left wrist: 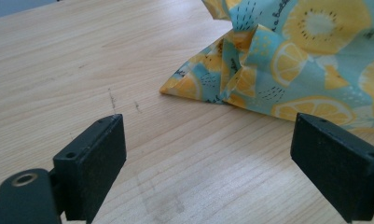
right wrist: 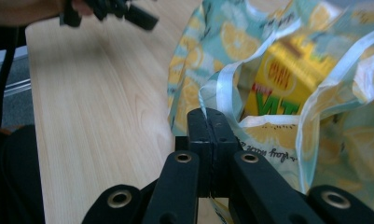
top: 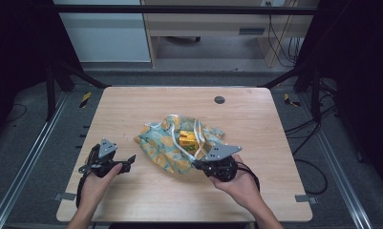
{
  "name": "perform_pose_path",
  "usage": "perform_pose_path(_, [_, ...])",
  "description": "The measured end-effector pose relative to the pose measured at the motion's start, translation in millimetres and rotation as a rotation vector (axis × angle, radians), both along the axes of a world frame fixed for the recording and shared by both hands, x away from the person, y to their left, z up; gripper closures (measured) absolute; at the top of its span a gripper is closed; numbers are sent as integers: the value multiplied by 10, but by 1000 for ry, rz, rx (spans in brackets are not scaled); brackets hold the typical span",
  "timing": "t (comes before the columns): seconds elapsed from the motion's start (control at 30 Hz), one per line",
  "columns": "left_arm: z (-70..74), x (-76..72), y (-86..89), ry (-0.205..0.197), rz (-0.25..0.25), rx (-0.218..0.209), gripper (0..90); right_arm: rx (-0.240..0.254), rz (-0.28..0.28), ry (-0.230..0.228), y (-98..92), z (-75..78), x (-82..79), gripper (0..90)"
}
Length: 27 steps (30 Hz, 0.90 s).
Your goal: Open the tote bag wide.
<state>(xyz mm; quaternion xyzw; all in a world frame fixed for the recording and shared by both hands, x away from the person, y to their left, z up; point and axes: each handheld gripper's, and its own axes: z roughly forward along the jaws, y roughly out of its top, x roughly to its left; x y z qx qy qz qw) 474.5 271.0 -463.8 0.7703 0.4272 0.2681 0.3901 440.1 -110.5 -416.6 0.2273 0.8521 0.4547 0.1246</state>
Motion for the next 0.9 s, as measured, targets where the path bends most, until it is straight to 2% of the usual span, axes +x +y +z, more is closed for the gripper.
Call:
perform_pose_path(0.03, [22,-5,-6,-1,-10,1,103,-6,-2,10,-12,-55,-3,900])
perform_pose_path(0.13, [107,-6,-56,-17,-32,-33,117,-13,-5,38,-47,-197,-15,900])
perform_pose_path(0.27, [254,76,-174,-34,-60,-28,146,-20,-4,76,-67,-362,-40,900])
perform_pose_path(0.33, [316,138,-229,-39,-71,-5,151,-15,-4,79,-68,-378,-41,900])
perform_pose_path(0.43, [419,273,-338,-25,-105,-25,174,-4,-7,92,-71,-416,-49,900])
perform_pose_path(0.6, [594,530,-606,-1,-175,-31,180,-12,1,91,-66,-445,-52,900])
perform_pose_path(0.73, [658,730,-817,14,-206,-7,184,-14,-1,91,-69,-458,-57,900])
perform_pose_path(0.9, [664,919,-1042,45,-241,22,179,-5,5,92,-77,-468,-65,900])
